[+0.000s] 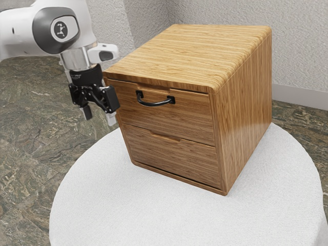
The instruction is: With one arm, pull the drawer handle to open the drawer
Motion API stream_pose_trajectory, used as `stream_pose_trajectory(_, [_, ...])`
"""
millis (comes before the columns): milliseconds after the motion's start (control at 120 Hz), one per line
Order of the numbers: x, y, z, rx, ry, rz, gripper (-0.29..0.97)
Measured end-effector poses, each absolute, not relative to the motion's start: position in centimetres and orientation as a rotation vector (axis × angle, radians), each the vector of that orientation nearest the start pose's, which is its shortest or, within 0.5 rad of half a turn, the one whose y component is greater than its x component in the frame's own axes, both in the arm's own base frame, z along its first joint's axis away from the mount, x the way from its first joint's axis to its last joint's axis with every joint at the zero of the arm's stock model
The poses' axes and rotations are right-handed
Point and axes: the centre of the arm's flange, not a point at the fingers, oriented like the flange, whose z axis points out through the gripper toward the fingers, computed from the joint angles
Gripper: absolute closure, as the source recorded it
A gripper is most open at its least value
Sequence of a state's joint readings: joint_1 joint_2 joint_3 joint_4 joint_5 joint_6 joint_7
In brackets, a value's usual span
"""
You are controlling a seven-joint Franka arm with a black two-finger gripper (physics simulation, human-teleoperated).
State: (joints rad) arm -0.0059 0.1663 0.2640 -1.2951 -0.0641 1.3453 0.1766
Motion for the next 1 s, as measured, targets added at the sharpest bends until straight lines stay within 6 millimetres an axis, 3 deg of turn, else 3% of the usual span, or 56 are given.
stream_pose_trajectory(208, [56.7,12.5,64.1,-3.178,-0.088,0.166,0.00])
stream_pose_trajectory(242, [56.4,12.5,65.0,-3.177,-0.083,0.141,0.00])
stream_pose_trajectory(267, [55.6,12.3,67.4,-3.176,-0.067,0.068,0.00])
stream_pose_trajectory(308, [52.7,11.4,73.8,-3.171,0.029,-0.139,0.00])
stream_pose_trajectory(333, [51.0,10.7,76.5,-3.170,0.108,-0.234,0.00])
stream_pose_trajectory(400, [48.9,9.5,79.6,-3.171,0.311,-0.352,0.00])
stream_pose_trajectory(542, [48.5,7.1,80.6,-3.124,0.690,-0.410,0.00])
stream_pose_trajectory(692, [49.1,2.5,80.2,-3.019,1.116,-0.399,0.00])
stream_pose_trajectory(892, [48.3,-3.5,80.1,-2.714,1.514,-0.262,0.00])
stream_pose_trajectory(1000, [48.3,-5.7,79.8,-2.590,1.669,-0.226,0.00])
